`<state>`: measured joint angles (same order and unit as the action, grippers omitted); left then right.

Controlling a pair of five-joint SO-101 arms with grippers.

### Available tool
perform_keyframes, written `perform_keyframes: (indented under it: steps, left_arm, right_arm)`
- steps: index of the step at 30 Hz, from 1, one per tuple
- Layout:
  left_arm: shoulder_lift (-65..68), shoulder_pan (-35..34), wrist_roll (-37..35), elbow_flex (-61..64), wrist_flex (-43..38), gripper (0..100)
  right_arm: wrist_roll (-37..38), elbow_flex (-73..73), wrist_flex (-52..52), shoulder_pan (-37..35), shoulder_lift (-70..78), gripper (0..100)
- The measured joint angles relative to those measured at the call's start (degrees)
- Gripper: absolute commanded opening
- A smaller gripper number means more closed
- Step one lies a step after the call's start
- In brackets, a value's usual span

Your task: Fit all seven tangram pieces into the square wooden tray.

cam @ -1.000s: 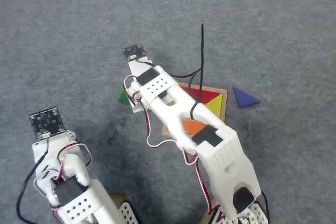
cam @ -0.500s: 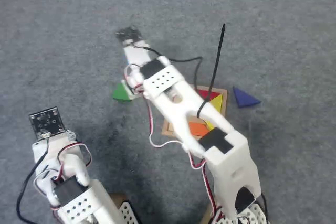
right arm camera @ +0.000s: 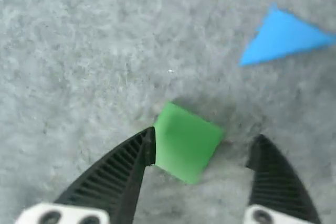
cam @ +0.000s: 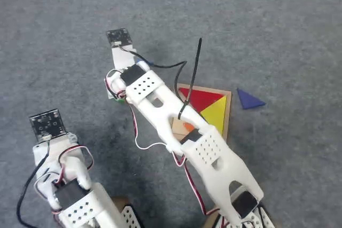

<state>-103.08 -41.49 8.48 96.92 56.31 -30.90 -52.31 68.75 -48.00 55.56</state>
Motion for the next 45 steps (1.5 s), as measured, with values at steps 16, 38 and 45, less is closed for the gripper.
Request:
perform_keyframes:
  steps: [16,38,45]
  left_arm:
    - [0.0,0.0,0.0,0.0,0.0,2]
    - [0.0,0.4,0.0,0.0,0.0,2]
    - [0.0,0.4,0.0,0.0,0.0,2]
  right_arm:
    - [-4.2,-17.5,5.5,-2.4,12.2,34.7]
    - [-8.8,-26.5,14.6,-2.2,18.0,17.1]
    - [-9.1,-27.7,21.9,-2.1,18.0,16.9]
